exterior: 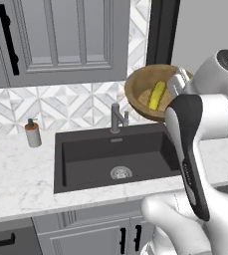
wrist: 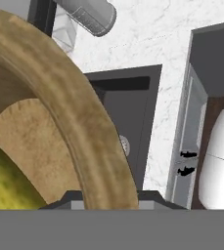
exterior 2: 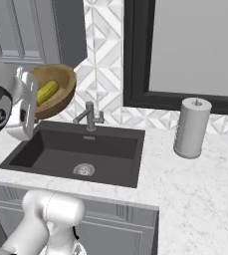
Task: Pick the cucumber from the sink and place it in the bowl. Then pick the bowl and place it in the microwave. Then close the microwave door and press the start button.
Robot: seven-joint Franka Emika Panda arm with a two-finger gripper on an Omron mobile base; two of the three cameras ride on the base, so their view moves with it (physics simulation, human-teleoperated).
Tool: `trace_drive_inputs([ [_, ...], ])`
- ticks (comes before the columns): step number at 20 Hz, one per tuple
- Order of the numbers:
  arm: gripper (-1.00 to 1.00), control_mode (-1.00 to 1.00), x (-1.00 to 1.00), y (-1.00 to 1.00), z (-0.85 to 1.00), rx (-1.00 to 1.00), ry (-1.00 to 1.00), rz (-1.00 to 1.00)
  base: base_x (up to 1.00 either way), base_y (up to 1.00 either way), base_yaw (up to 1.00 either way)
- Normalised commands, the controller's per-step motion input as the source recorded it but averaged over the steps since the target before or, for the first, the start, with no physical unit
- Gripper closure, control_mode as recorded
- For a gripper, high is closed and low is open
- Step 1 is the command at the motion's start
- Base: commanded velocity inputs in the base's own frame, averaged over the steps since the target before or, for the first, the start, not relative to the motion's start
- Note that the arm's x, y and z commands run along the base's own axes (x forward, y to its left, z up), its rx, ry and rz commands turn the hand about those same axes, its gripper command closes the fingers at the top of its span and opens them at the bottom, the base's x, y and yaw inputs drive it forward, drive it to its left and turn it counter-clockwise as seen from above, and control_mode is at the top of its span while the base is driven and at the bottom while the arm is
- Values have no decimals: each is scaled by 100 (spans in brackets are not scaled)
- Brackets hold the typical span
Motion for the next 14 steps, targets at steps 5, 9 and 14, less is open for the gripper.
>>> trace_drive_inputs([
  [5, 100, -100, -23, -13, 38, 4, -19, 0, 0, 0, 0],
  [9, 100, 100, 0, 0, 0, 0, 0, 0, -25, -4, 0],
  [14, 100, 100, 0, 0, 0, 0, 0, 0, -49, 45, 11],
])
